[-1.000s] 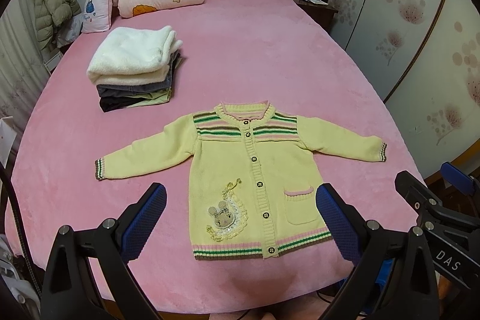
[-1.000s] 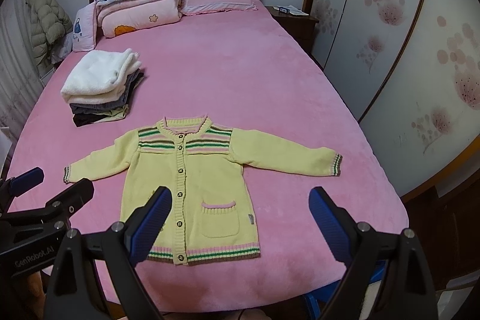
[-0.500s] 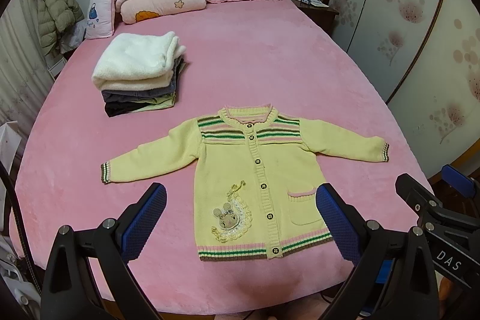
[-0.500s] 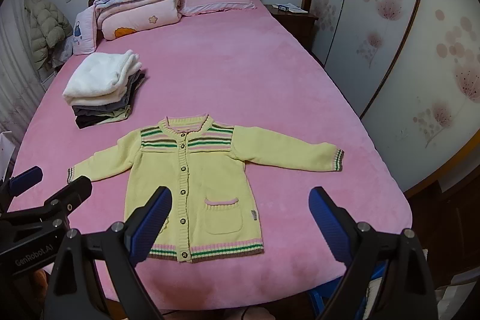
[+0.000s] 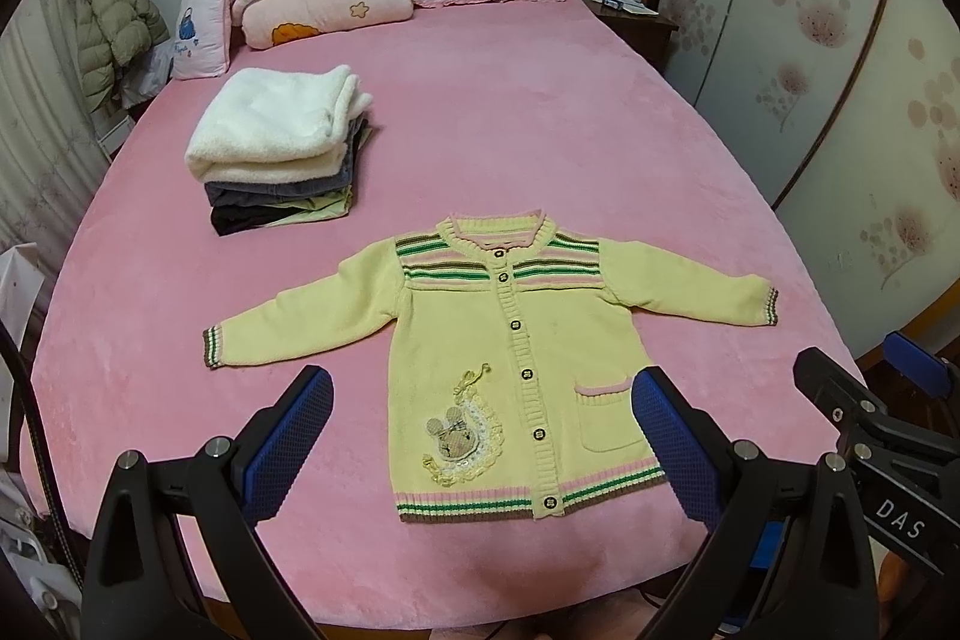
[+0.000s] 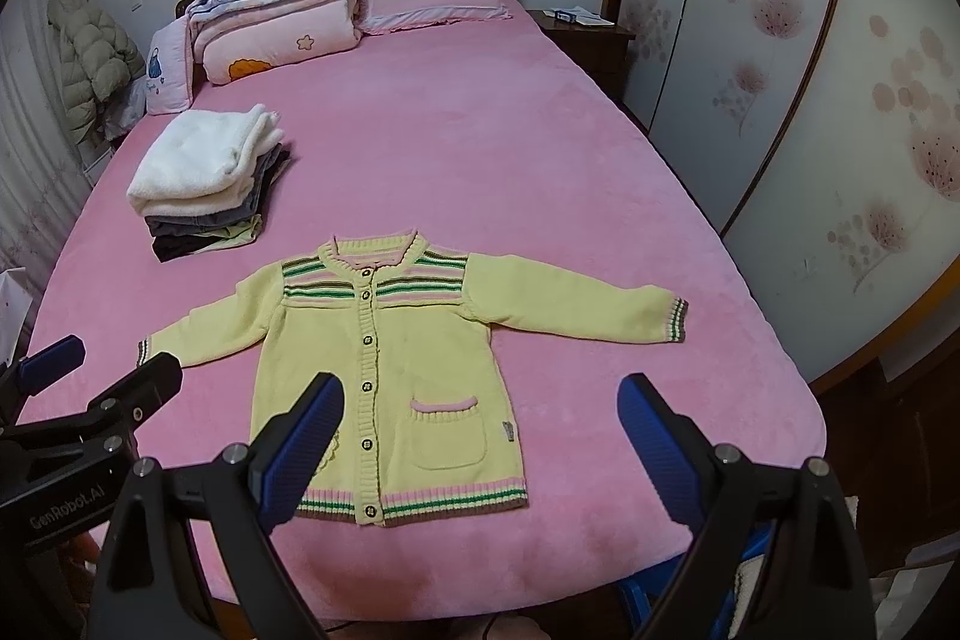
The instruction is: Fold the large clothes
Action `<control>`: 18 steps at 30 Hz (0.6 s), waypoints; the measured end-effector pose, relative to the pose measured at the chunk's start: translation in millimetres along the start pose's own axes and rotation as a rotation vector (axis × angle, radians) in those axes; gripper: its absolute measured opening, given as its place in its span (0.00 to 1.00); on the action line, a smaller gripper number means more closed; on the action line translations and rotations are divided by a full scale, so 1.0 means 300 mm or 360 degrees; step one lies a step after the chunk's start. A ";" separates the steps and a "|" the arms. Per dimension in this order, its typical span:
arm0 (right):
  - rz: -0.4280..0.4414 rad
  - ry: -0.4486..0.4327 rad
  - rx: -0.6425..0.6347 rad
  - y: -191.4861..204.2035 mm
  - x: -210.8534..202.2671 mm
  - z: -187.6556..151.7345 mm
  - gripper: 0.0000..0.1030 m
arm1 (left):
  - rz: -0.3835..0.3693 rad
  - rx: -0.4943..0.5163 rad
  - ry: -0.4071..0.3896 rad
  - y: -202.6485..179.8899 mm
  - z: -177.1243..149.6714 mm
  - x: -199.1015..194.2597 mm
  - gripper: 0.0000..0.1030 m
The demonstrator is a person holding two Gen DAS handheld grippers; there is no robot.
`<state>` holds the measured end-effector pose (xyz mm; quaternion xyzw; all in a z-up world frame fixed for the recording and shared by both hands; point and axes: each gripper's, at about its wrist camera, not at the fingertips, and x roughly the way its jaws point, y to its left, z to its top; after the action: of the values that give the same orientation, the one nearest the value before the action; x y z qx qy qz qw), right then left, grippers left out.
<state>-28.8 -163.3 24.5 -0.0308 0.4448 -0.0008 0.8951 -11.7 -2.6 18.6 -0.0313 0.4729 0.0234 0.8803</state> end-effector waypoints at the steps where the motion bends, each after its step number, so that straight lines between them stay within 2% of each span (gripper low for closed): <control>1: 0.0002 0.0000 0.0005 -0.004 0.000 0.002 0.90 | -0.0013 0.0003 0.0002 0.000 0.001 0.000 0.96; 18: -0.0001 0.0012 0.0098 0.006 0.010 0.015 0.90 | 0.0012 0.0066 -0.0012 0.031 0.053 0.012 0.96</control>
<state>-23.5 -161.3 24.7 -0.0034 0.4480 -0.0150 0.8939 2.8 8.0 24.0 -0.0111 0.4699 0.0171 0.8825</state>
